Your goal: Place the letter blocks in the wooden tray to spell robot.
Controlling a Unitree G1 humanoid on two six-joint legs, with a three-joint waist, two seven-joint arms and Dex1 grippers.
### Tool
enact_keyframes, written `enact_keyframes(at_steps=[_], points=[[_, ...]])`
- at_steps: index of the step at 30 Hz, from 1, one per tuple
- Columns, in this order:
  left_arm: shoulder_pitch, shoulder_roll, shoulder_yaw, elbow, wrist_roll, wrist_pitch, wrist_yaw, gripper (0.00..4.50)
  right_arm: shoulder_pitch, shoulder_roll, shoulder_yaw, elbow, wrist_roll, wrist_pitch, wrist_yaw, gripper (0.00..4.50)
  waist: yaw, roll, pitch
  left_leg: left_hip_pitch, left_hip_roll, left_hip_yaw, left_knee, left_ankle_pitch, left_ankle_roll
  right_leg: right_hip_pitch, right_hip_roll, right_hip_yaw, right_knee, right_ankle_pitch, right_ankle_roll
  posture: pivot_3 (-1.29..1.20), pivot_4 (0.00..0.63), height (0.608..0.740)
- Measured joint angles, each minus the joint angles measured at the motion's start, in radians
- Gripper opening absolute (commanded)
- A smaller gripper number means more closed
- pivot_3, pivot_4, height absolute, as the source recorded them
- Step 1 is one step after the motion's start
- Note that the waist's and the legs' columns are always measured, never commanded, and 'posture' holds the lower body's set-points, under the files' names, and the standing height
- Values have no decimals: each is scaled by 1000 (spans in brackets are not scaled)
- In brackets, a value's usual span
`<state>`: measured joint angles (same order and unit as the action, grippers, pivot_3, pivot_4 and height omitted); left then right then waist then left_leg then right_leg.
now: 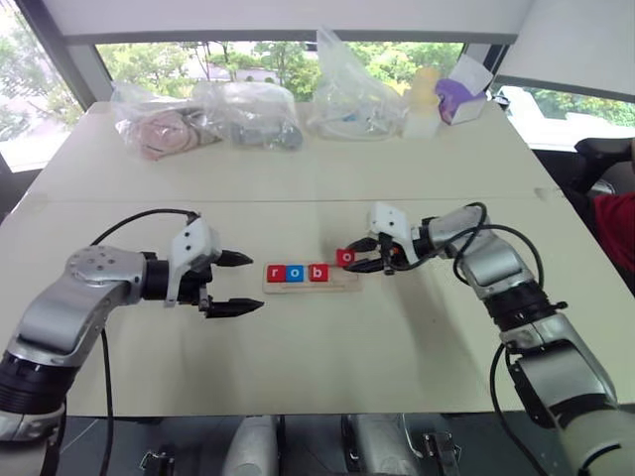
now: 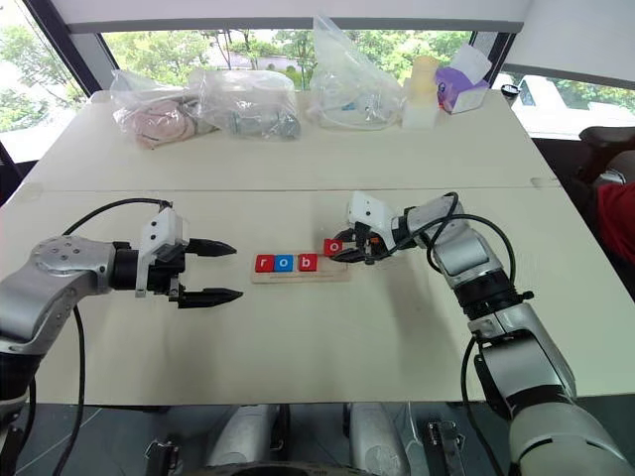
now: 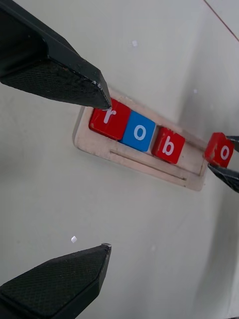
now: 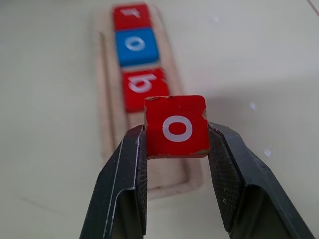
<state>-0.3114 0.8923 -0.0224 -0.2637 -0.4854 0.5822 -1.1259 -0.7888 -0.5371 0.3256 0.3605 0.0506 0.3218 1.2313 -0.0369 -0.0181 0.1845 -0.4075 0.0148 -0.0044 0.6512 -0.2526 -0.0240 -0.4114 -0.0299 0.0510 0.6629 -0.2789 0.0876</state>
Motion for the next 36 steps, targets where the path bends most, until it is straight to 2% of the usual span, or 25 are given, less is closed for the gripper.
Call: enact_keyframes(at_steps=[10,36], points=[[72,-10,23,-56,-8,20,51,4500,-14,30,34,38,-30,-15,31,1145,-7,0,0,0,0,0,-1,0,0,0,1,0,0,0,0,0,150,735],[83,-27,39,-67,-8,22,88,4500,-13,89,58,55,-57,-61,19,1145,-6,0,0,0,0,-1,-1,0,0,0,1,0,1,0,0,0,150,735]])
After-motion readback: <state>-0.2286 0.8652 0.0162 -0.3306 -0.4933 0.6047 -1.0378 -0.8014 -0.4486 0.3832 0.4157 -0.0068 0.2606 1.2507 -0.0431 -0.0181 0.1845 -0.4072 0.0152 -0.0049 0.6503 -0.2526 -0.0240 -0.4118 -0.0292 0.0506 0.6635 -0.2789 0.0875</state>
